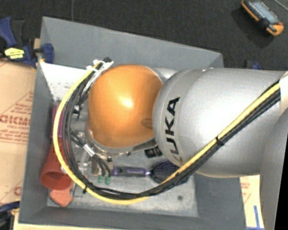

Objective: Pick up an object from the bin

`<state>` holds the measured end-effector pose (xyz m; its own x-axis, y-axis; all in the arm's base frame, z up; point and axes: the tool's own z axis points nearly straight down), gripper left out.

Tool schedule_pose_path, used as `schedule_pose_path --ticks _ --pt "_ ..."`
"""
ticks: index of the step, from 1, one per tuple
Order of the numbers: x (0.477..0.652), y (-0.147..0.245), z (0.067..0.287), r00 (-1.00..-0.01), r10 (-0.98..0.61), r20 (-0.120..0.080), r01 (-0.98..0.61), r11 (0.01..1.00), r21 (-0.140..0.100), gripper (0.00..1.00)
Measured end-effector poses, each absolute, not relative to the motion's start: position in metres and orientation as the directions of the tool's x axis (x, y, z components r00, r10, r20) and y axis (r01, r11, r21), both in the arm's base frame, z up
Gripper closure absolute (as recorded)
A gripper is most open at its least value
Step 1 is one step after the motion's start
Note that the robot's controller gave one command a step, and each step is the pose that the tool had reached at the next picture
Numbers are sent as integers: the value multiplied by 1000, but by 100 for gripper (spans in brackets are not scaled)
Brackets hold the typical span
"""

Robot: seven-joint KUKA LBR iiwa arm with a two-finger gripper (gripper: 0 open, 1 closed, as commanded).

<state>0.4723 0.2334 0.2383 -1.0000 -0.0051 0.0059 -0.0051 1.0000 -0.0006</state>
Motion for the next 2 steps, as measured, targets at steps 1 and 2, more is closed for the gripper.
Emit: schedule_pose_path --ticks 1,2 --pt "474 232 242 -1000 3 -1 3 1000 1 0" --pt "487 238 85 -966 -253 -56 -254 967 13 0"
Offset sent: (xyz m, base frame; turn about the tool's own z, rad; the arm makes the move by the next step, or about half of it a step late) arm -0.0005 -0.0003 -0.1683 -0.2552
